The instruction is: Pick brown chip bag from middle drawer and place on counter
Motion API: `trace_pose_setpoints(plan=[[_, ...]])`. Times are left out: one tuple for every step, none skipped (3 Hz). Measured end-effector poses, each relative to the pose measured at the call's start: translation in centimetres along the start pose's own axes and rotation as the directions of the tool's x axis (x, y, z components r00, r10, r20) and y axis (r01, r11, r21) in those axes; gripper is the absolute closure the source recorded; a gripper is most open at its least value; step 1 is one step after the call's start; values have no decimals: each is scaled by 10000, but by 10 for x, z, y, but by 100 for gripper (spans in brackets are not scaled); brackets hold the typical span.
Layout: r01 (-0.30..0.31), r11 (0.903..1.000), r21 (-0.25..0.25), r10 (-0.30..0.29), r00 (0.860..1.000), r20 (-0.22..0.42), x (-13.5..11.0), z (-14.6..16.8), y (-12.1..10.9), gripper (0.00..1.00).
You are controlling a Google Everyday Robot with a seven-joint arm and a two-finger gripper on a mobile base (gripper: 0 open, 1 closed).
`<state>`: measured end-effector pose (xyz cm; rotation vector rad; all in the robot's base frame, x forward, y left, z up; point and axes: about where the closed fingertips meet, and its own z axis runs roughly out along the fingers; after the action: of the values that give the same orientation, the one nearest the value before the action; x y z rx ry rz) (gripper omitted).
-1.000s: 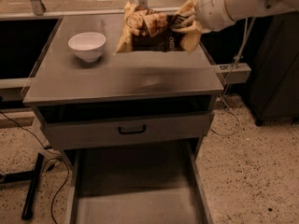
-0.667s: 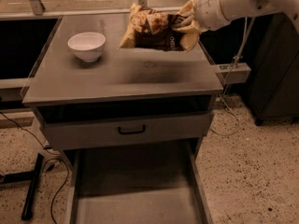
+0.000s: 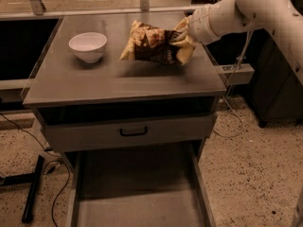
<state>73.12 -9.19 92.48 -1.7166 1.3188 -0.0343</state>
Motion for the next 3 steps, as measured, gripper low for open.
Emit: trace_pose_setpoints(plan=[[-231, 9994, -253, 228, 9997, -132, 11, 23, 15, 100], [-234, 9994, -260, 230, 9996, -131, 11, 23, 15, 81], [-234, 9994, -261, 230, 9996, -131, 11, 23, 15, 58]])
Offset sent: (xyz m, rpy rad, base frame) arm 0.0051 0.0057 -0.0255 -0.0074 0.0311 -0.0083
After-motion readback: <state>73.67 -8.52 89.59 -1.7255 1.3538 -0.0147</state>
